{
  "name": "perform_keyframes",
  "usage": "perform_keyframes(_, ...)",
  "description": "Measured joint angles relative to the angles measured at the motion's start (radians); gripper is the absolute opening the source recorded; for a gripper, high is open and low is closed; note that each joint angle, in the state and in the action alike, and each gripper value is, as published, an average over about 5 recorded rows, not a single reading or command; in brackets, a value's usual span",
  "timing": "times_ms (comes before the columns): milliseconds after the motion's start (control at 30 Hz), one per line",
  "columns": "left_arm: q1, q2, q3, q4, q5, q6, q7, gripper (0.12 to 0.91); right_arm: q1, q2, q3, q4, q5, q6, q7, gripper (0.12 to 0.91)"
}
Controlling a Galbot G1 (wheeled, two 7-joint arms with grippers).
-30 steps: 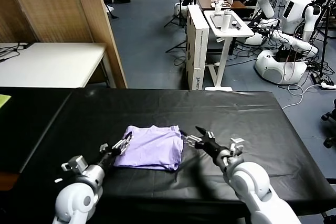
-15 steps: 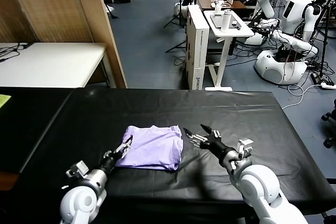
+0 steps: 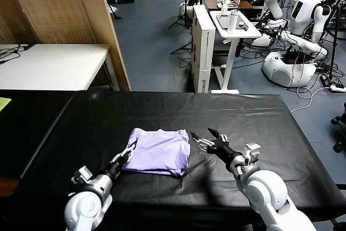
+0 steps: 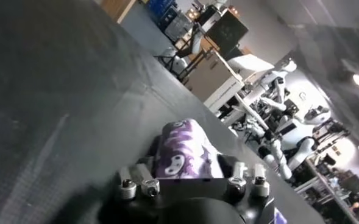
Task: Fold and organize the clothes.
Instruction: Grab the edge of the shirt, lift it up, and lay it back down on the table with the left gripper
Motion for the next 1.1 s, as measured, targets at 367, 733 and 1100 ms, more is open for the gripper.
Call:
perform_keyframes(367, 0.019, 0.071, -0.040, -0.048, 0.152, -0.020, -0.014, 0.187, -0.016, 0.011, 0.008, -0.017, -0.045, 0.016, 0.003, 0.907)
perform_keyframes(733, 0.075, 0.302, -0.142, -0.087, 0.203, -0.051, 0.001, 0.188, -0.024, 0.040, 0.007, -0.029, -0.058, 0.016, 0.015, 0.907)
perform_keyframes(1100, 0.137, 0.517, -0.292, -0.122, 0.282, -0.077, -0.015, 0.188, -0.029, 0.066, 0.006, -0.033, -0.064, 0.016, 0.020, 0.907)
